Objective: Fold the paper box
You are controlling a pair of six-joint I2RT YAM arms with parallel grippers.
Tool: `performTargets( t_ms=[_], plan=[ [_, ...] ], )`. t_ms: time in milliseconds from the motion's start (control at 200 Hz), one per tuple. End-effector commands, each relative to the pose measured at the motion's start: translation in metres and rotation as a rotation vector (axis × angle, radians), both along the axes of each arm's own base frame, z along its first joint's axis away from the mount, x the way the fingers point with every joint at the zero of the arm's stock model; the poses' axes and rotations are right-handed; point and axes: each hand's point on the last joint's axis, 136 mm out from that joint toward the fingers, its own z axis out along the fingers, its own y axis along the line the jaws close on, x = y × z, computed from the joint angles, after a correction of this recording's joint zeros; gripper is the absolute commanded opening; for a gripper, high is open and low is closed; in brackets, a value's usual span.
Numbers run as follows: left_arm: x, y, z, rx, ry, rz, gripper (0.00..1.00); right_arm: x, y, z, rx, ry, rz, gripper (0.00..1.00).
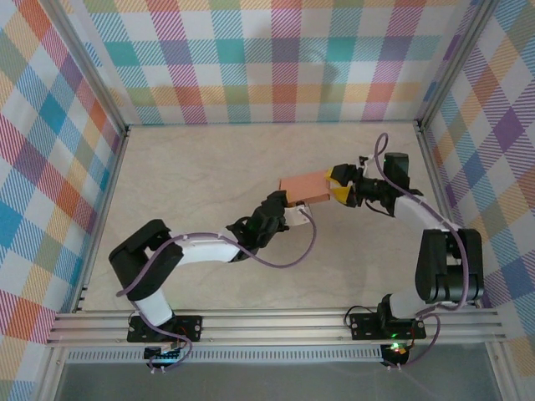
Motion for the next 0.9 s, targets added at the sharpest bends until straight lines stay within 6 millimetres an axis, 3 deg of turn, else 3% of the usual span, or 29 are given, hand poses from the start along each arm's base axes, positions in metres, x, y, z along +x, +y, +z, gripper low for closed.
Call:
performTargets(
  t_ms=[0,150,350,475,575,895],
  plan=[
    [-0.006,0.014,-0.002,-0.043,0.203,0.008,0.38,0.005,-0.019,0.024,-0.117,-0.116,-0.063,0.77],
    [-0.014,0.024,-0.002,-0.051,0.347,-0.011,0.38,-0.005,-0.036,0.039,-0.320,-0.239,-0.083,0.78],
    [-0.041,0.039,-0.018,0.004,0.646,-0.072,0.37,-0.034,-0.051,0.039,-0.669,-0.446,-0.038,0.75],
    [-0.055,0.044,-0.020,0.022,0.742,-0.099,0.37,-0.050,-0.034,0.032,-0.851,-0.564,0.073,0.75],
    [-0.067,0.050,-0.022,0.041,0.815,-0.116,0.37,-0.062,-0.008,0.030,-0.945,-0.666,0.197,0.75],
    [-0.091,0.071,-0.031,0.092,1.019,-0.130,0.37,-0.070,0.037,0.025,-0.890,-0.723,0.398,0.63]
  ],
)
